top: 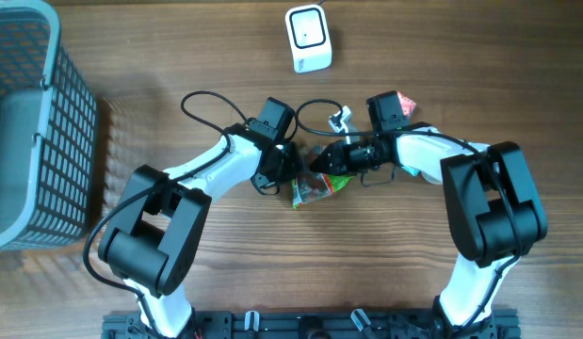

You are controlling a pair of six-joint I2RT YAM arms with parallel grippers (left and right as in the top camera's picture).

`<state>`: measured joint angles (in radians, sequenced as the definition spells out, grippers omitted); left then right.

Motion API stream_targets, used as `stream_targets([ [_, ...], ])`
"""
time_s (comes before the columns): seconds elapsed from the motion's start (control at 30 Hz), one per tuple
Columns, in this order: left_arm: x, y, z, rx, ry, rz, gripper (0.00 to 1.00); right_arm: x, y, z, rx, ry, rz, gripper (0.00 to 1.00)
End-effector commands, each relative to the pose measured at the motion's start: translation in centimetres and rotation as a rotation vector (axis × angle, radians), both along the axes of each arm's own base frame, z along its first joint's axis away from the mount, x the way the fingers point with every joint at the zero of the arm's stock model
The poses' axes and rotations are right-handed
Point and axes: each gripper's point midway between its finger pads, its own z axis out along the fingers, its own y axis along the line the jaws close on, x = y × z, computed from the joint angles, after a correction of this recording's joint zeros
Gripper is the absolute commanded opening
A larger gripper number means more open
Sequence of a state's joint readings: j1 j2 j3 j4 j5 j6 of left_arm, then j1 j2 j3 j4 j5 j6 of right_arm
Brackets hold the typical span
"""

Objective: Scan the item barcode
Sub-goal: 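Hold the snack bag with both grippers and lift it, then release with the left gripper and raise the snack bag to the scanner with the right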

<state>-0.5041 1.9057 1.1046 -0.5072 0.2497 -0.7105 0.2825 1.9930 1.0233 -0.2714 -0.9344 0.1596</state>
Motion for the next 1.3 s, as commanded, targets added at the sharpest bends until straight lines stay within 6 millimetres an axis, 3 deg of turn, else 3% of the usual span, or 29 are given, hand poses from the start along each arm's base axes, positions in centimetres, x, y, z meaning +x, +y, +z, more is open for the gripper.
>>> stream_targets([
  [0.0,-1.2,1.1,-3.2,0.076,0.053,0.008,0.04,-2.0,2.5,0.5,0.059,0.018,0.084,0.07],
  [0.13,-0.8,1.4,-3.3,0.095,0.043,0.04,0.04,-2.1,2.4,0.4,0.054,0.033,0.08,0.06],
  [0.2,-0.6,1.7,-3.3,0.111,0.037,0.07,0.04,-2.0,2.0,-0.3,0.009,0.07,0.042,0.19],
  [0.23,-0.5,1.7,-3.3,0.11,0.034,0.07,0.04,-2.0,1.9,-0.5,-0.009,0.077,0.033,0.19],
  [0.3,-0.5,1.7,-3.3,0.11,0.035,0.069,0.04,-2.1,1.9,-0.5,-0.005,0.075,0.038,0.04],
  [0.4,-0.3,2.3,-2.7,0.125,0.021,0.075,0.04,-1.5,1.3,-0.1,0.0,0.045,0.033,0.04],
  [0.47,0.9,4.1,-0.8,0.174,-0.039,0.118,0.04,-0.5,0.2,0.9,-0.006,-0.008,0.014,0.04],
  [0.57,2.8,6.2,4.2,0.163,-0.158,0.177,0.04,0.3,-1.8,3.4,-0.006,-0.108,0.013,0.04],
  [0.7,4.3,8.2,10.0,0.143,-0.324,0.191,0.04,-0.4,-3.4,6.9,0.015,-0.255,0.081,0.04],
  [0.77,5.4,11.1,12.9,0.198,-0.43,0.221,0.04,-1.4,-4.0,9.3,0.01,-0.35,0.144,0.04],
  [0.87,6.0,14.0,13.8,0.259,-0.473,0.21,0.04,-2.5,-4.3,11.7,0.002,-0.418,0.198,0.04],
  [1.0,6.5,17.9,13.1,0.327,-0.457,0.206,0.05,-3.0,-4.4,14.1,0.005,-0.477,0.216,0.04],
  [1.13,6.7,20.8,12.2,0.376,-0.432,0.202,0.12,-3.1,-4.4,14.7,0.005,-0.523,0.233,0.04],
  [1.17,6.8,21.3,11.9,0.384,-0.423,0.203,0.18,-3.1,-4.4,14.7,0.004,-0.53,0.238,0.04],
  [1.2,6.8,21.8,11.6,0.391,-0.413,0.207,0.26,-3.0,-4.5,14.5,-0.009,-0.531,0.236,0.04],
  [1.23,6.8,22.2,11.4,0.394,-0.405,0.216,0.48,-2.9,-4.7,14.3,-0.027,-0.532,0.234,0.04],
  [1.27,6.8,22.6,11.1,0.397,-0.398,0.227,0.62,-2.7,-4.9,14.1,-0.049,-0.531,0.23,0.04],
])
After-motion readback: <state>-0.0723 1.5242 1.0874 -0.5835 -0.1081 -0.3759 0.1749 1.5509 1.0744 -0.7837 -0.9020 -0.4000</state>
